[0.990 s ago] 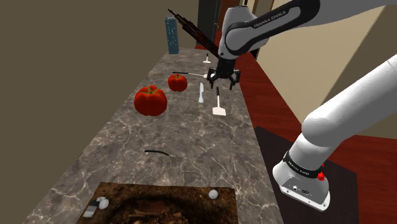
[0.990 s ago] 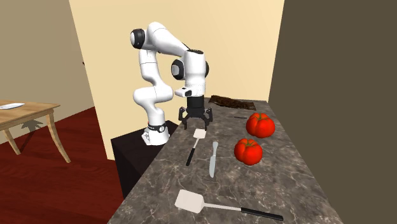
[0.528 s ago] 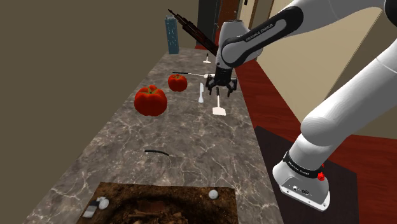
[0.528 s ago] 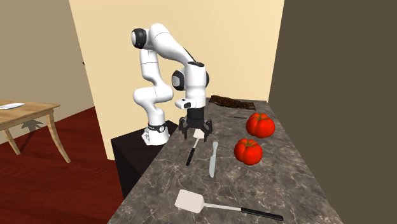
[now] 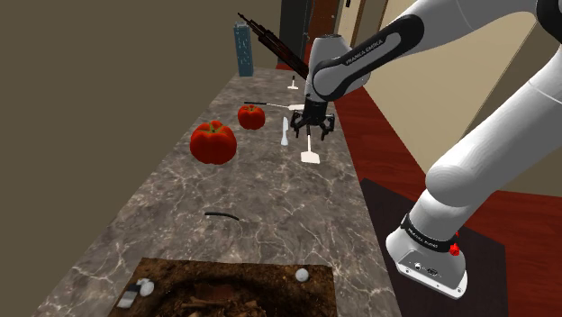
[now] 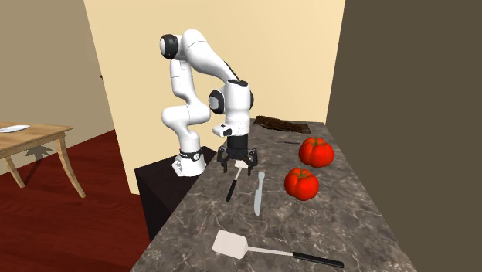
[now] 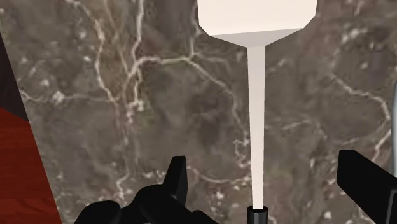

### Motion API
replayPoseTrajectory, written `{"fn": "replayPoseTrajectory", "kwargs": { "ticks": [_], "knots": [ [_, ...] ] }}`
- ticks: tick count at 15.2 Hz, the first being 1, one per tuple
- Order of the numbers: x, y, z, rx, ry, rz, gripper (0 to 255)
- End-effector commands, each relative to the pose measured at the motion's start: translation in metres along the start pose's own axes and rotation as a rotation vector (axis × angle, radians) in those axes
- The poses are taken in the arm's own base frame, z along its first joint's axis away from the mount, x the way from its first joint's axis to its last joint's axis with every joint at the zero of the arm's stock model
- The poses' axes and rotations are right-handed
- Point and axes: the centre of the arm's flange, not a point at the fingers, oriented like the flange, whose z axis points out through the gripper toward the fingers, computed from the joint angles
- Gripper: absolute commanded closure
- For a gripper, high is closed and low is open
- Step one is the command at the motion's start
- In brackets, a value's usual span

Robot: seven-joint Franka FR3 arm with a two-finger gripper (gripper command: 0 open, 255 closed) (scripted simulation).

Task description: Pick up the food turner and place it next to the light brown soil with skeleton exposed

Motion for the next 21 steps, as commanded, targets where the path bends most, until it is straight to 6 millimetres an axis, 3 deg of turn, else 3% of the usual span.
{"fn": "replayPoseTrajectory", "kwargs": {
  "ticks": [1, 2, 3, 12, 21],
  "knots": [
    [0.000, 0.000, 0.000, 0.000, 0.000, 0.000, 0],
    [0.000, 0.000, 0.000, 0.000, 0.000, 0.000, 0],
    [0.000, 0.000, 0.000, 0.000, 0.000, 0.000, 255],
    [0.000, 0.000, 0.000, 0.000, 0.000, 0.000, 255],
    [0.003, 0.000, -0.047, 0.000, 0.000, 0.000, 255]
  ]
}}
